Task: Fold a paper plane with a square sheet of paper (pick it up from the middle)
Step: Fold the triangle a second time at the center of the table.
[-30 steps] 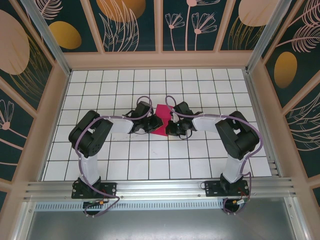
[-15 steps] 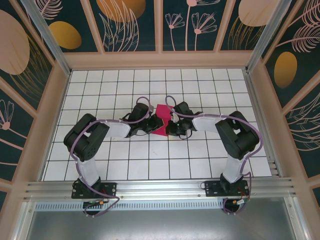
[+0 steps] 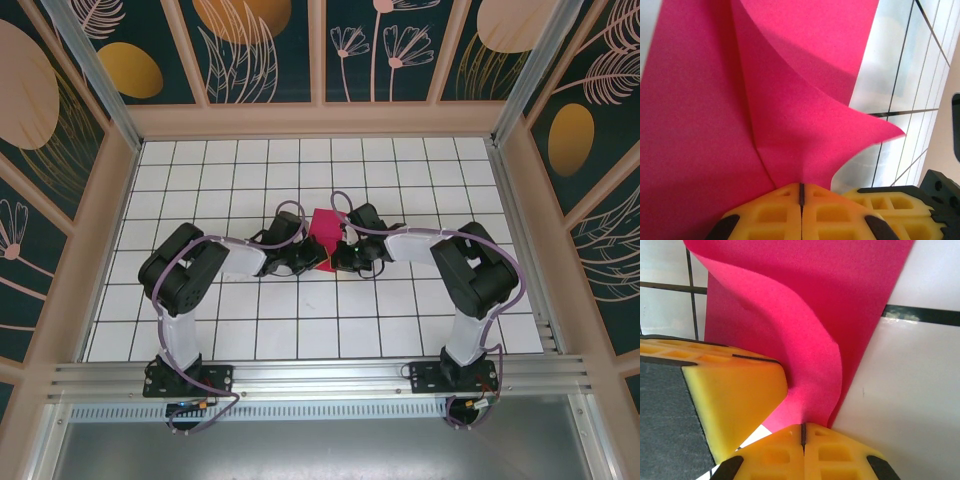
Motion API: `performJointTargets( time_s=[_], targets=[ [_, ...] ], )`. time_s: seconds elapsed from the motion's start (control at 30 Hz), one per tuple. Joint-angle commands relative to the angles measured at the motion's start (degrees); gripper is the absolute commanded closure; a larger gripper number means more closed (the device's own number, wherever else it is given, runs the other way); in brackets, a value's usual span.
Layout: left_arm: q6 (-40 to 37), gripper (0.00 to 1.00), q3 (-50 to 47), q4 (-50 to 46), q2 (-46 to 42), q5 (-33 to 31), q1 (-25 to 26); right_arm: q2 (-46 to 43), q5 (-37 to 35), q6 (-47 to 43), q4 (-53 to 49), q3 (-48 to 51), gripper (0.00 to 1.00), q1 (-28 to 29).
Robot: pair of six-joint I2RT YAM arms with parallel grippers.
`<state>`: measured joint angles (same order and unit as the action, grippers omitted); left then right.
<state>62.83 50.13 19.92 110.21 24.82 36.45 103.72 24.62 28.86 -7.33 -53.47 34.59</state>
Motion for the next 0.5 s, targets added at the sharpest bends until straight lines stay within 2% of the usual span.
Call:
performJointTargets(
  time_s=[0.0,0.2,0.47],
  targets=[
    [-1.26,0.92,2.01,-7.19,1.1,-4.74,0.2,3.36,-3.53,-0.25,-6.2,2.05,1.0,-0.42],
    [-3.38,0.92,4.61,-13.06,0.99,-9.74,-0.36,4.55,-5.35,-1.09,-9.53,3.75,1.0,-0.43],
    [-6.85,0.9,9.29,-15.64,2.27,-9.88,-3.61,5.87,-6.43,-2.4,-11.08,5.99,1.0,-0.49]
  ],
)
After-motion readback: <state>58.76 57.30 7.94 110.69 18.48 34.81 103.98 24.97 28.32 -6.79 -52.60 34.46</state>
